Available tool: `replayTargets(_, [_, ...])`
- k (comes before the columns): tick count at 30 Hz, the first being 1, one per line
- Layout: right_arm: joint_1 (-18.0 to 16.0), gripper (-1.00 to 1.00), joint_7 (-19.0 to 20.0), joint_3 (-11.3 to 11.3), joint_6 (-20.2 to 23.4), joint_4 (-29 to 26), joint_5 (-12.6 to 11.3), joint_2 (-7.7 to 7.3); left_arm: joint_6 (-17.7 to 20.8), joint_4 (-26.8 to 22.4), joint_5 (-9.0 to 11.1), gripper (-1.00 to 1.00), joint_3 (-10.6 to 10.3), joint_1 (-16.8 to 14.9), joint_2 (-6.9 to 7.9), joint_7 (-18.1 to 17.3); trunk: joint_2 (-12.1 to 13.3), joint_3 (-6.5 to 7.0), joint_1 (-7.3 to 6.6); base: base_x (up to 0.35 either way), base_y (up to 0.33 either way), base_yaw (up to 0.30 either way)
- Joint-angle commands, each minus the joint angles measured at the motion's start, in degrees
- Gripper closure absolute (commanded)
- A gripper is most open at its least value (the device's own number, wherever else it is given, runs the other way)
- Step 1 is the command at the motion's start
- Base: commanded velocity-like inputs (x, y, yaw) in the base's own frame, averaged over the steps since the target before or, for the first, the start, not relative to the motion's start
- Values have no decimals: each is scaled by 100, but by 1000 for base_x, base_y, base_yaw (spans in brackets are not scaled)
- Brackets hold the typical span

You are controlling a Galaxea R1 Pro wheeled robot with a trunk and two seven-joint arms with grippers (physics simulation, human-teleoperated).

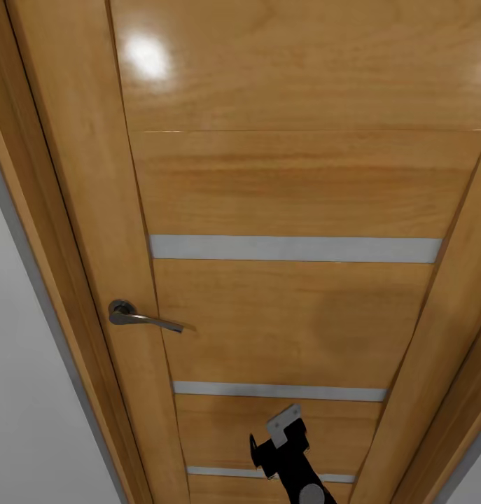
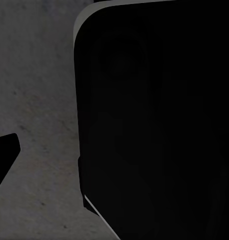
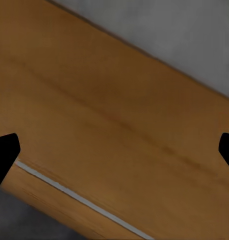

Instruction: Move the two storage containers from the living room to the garage. In the garage, place one container on the floor and stack the other container on top of it (either order is fine).

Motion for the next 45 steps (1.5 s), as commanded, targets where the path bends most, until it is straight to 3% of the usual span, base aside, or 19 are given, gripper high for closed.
replayTargets(1, [-7, -100, -17, 9, 75, -31, 28, 17, 2, -7, 0, -100, -4, 1, 0, 5, -3, -5, 0, 0, 0, 0])
replayTargets(4, [-224, -100, -13, 17, 289, -98, 52, 172, 5, -7, 0, -100, -4, 1, 0, 8, -3, -5, 0, 0, 0, 0])
replayTargets(10, [-754, -100, -8, 21, 617, -99, 211, 281, 1, -7, 0, -100, -4, 1, 0, 5, -3, -5, 0, 0, 0, 0])
replayTargets(12, [-939, -100, -10, 25, 667, -81, 260, 386, 1, -7, 0, -100, -4, 1, 0, 5, -3, -5, 0, 0, 0, 0])
replayTargets(17, [-1080, -100, -20, 25, 688, -26, 719, 702, 1, -7, 0, -100, -4, 1, 0, 5, -3, -5, 0, 0, 0, 0])
replayTargets(19, [-1092, -100, -27, 23, 690, 11, 941, 702, 0, -7, 0, -100, -4, 1, 0, 5, -3, -5, 0, 0, 0, 0])
replayTargets(23, [-1116, -100, -46, 20, 691, 38, 1104, 702, 3, -8, 0, -100, -4, 1, 0, 5, -3, -5, 0, 0, 0, 0])
replayTargets(31, [-1822, -100, -355, 20, 775, 804, 1141, 702, 0, -7, 0, -100, -4, 1, 0, 5, -3, -5, 0, 0, 0, 0])
replayTargets(38, [-2263, -100, -401, 28, 1063, 997, 1136, 702, 0, -7, 0, -100, -4, 1, 0, 5, -3, -5, 0, 0, 0, 0])
replayTargets(45, [-2954, -100, -413, 29, 1085, 1785, 1099, 702, 2, -7, 0, -100, -4, 1, 0, 5, -3, -5, 0, 0, 0, 0])
